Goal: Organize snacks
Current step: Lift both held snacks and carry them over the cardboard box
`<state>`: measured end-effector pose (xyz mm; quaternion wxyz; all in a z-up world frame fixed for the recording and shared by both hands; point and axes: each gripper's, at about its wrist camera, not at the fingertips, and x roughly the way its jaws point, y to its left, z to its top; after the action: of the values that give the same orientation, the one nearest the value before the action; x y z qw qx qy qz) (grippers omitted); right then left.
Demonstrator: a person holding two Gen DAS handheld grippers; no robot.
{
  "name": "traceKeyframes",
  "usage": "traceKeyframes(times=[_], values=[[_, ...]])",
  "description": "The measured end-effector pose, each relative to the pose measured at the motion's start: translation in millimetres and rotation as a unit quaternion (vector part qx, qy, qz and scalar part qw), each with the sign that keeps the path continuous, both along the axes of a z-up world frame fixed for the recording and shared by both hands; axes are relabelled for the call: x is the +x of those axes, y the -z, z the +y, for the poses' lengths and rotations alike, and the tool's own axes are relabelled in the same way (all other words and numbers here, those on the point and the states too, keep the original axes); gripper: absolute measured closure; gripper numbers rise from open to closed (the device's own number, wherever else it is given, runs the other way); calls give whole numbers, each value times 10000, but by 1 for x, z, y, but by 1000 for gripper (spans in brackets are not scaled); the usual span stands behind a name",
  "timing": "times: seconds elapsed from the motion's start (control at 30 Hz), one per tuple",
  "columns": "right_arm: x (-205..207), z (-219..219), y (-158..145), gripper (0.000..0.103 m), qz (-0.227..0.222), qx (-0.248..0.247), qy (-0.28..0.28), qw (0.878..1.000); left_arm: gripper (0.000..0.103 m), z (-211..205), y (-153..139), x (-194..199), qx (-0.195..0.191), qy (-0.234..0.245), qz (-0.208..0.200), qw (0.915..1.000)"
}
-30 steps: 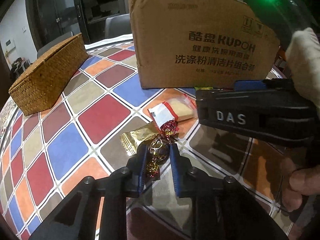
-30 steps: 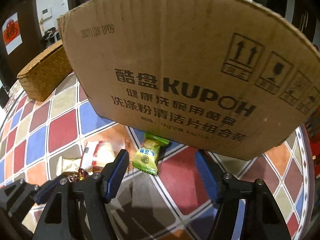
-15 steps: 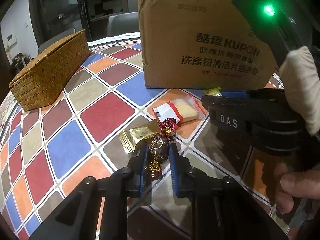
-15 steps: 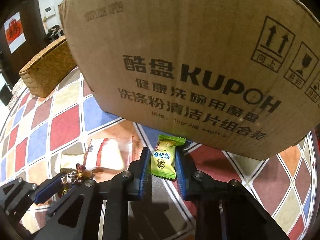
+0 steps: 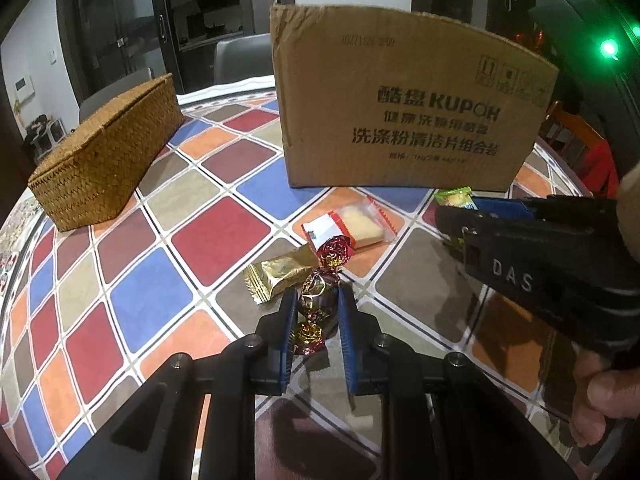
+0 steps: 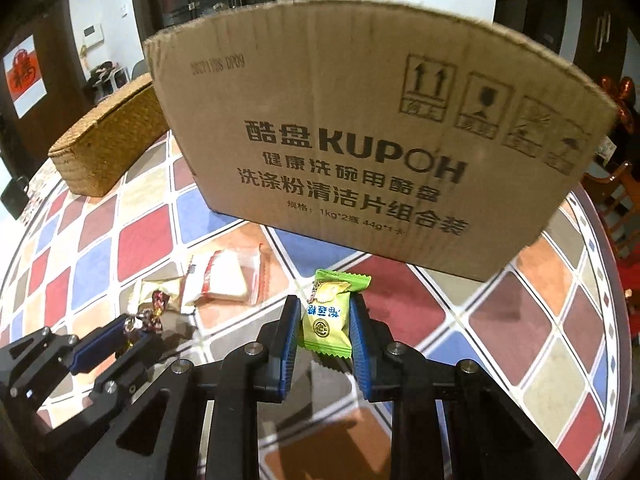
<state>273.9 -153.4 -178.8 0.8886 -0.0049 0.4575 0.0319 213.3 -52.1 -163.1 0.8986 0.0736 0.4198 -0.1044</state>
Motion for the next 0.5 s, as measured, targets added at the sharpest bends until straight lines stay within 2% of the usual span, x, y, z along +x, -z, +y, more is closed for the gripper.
traceKeyframes(times=[0.5], values=[[-26, -5, -47, 77, -401, 33, 103, 9991, 82, 6, -37, -8, -60, -69, -366, 9993]])
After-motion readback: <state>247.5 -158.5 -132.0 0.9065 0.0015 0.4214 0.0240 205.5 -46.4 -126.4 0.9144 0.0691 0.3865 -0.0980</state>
